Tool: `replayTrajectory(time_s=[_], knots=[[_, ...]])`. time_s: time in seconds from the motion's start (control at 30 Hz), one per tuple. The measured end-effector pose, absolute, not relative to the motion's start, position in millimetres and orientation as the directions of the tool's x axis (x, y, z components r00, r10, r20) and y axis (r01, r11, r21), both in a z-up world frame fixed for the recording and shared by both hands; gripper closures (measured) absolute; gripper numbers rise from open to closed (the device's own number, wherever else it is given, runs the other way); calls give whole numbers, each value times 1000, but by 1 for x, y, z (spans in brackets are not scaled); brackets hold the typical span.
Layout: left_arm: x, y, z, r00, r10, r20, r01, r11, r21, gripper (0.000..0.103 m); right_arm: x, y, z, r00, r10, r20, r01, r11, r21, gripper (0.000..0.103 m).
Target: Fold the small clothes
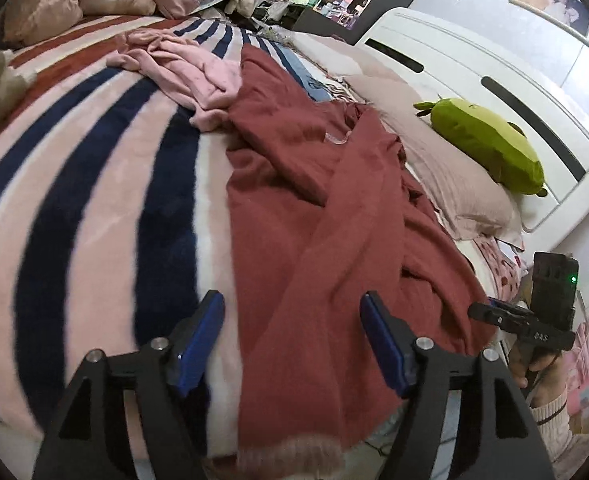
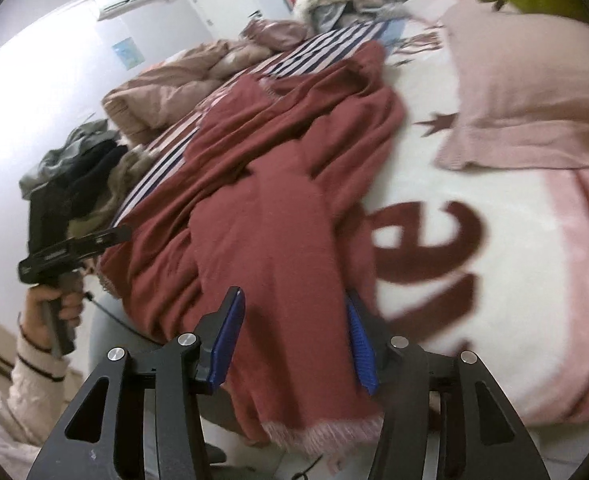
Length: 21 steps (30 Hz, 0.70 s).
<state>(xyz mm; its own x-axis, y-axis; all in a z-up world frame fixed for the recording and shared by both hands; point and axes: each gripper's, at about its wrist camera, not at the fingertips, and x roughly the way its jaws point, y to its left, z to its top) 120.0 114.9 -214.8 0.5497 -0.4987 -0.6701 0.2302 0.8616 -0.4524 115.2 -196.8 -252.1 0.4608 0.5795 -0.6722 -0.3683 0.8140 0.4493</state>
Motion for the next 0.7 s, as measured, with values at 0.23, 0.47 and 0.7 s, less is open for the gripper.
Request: replayTrajectory(time_s=[0.23,0.47,0.7], knots=[[134,96,-219,531,-495,-688,242,866,-437,70,144,-186,-260,427,635,-644,-395,771,499,88],[116,103,-210,557,-531,-639,250,840,-481,99,129,-201,-250,471,664,-581,-388,747,540,101],[79,128,-193,590,-546,-595,252,824,-507,99,91,-206,-237,462,692,-555,-428,722,544,102]])
